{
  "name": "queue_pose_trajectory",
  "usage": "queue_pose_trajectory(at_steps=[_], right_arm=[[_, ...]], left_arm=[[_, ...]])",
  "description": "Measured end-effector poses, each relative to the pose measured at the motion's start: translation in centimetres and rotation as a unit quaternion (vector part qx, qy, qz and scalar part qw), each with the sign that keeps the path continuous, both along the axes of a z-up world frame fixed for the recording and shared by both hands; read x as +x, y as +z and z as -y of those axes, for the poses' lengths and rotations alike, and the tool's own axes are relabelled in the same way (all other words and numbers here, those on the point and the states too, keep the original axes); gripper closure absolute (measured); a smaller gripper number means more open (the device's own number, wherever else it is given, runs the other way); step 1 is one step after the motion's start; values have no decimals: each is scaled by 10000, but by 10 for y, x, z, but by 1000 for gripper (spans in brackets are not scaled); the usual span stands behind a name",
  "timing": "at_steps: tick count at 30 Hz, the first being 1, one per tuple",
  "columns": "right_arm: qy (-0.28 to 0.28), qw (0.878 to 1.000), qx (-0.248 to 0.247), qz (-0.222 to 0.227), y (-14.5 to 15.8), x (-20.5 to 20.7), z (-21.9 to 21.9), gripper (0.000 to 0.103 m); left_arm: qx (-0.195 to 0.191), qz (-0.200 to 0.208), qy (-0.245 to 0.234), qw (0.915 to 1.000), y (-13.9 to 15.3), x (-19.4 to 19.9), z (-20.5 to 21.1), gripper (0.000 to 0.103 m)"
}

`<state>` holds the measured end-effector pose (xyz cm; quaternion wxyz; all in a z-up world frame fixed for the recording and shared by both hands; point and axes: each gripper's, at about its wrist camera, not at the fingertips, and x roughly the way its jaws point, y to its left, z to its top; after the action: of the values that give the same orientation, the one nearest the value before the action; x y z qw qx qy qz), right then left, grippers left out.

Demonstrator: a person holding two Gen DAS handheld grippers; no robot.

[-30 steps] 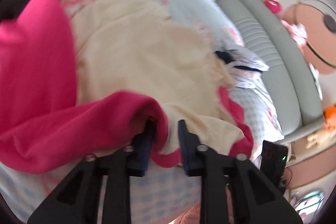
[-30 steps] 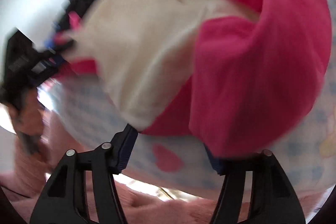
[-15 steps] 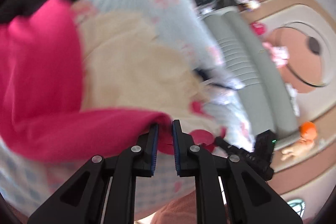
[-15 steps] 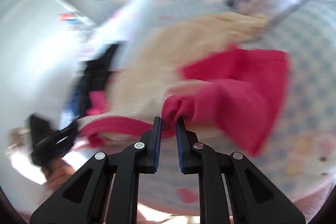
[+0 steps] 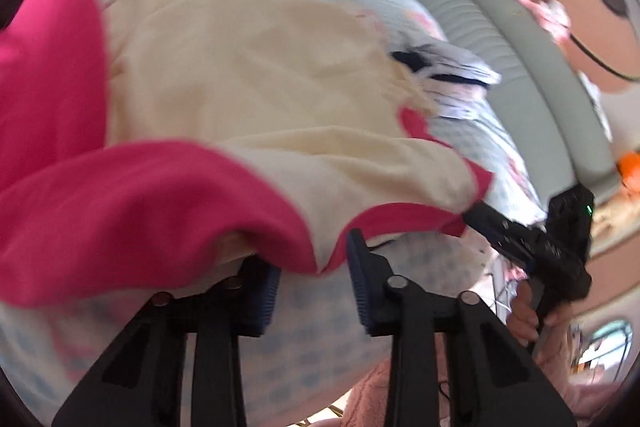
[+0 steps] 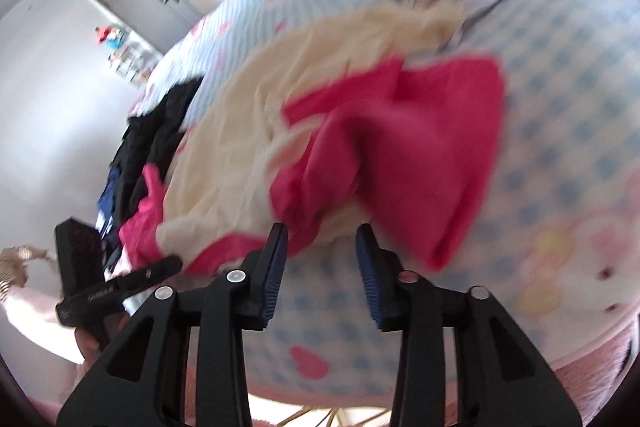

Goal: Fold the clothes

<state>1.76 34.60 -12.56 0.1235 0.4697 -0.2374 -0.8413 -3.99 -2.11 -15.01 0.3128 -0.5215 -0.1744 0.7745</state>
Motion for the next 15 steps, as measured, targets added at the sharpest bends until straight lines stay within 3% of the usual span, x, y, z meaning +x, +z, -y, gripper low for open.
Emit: queue_pose_trajectory(at_steps=[3,7,9,11,15], right_arm=[[304,9995,-116,-23,7,-7,3,62],[785,9967,-180,103,5,-19,24,50],[760,9969,-176,90,5,-21,30,50],[587,9982,38,96,4,-25,33,50],[219,9968,763,-49,12,-21,36,50]], left_arm=[[142,-200,-97,9997,17,-3,-3,78],[846,-92,179,9962,30,-14,8,85],[1194,-75,269,9925,35,-14,14,85],[1277,-107,396,9910,35,-11,23,85],[945,-81,860,9918,29,-14,41,86]])
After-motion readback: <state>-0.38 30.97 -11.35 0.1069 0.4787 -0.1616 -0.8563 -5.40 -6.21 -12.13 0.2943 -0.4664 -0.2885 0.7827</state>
